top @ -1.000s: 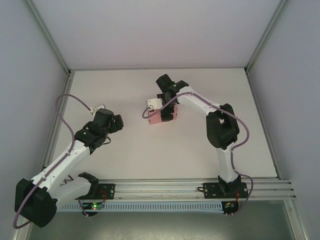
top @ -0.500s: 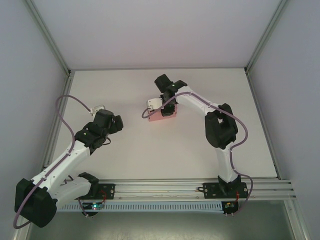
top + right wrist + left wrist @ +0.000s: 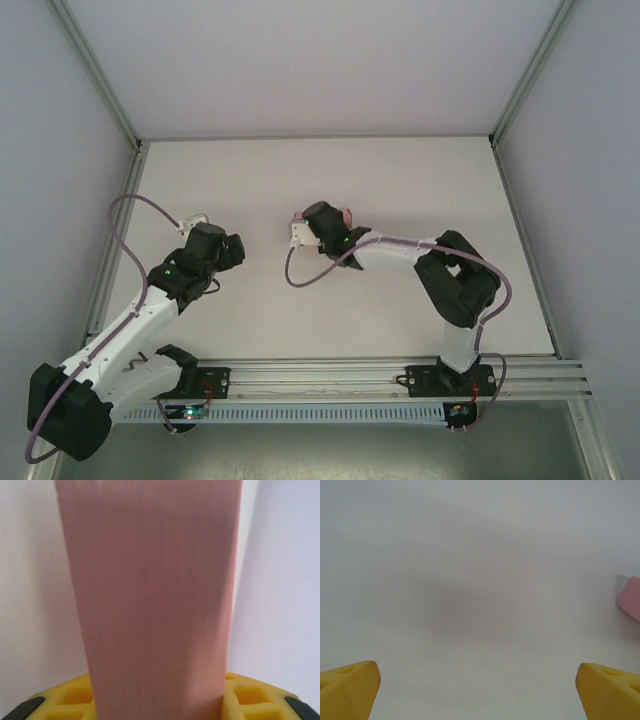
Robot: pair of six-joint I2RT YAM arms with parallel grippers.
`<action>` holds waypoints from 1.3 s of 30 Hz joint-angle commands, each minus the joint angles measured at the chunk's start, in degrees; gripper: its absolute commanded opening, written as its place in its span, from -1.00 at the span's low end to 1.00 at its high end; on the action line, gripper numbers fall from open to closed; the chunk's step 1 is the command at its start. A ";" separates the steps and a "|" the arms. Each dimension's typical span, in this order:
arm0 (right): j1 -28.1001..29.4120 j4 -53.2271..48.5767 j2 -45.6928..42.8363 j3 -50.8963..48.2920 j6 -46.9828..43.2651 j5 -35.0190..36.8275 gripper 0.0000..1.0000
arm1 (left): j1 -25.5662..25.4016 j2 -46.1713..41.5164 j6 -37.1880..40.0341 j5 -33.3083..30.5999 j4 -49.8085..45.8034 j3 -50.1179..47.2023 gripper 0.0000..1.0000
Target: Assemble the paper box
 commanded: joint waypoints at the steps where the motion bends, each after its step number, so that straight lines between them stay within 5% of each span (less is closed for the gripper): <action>1: 2.72 15.45 -0.22 -5.07 0.19 11.40 -0.35 | 0.05 -0.81 -0.34 -0.66 0.18 -0.62 1.00; 4: 4.77 19.91 1.51 -7.86 0.48 14.81 -0.27 | 0.05 -0.73 -0.30 -0.48 0.95 -1.23 1.00; 14: 7.68 10.29 3.49 -8.82 9.53 12.75 -0.05 | 0.09 -1.40 0.04 0.16 1.01 -1.41 1.00; 19: 9.65 -1.37 1.21 -7.56 17.61 6.87 0.41 | 0.05 -1.78 0.11 0.66 1.02 -1.26 1.00; 21: 9.97 -3.46 -0.37 -7.84 19.67 3.79 0.80 | 0.10 -1.84 0.20 0.85 1.13 -1.08 1.00; 24: 10.43 -4.50 -2.60 -8.83 20.67 1.87 0.97 | 0.07 -1.79 0.11 1.20 1.13 -0.97 1.00; 39: 9.49 -3.81 -21.83 -13.43 26.87 -13.31 0.97 | 0.12 -0.54 0.20 2.25 2.26 -1.02 1.00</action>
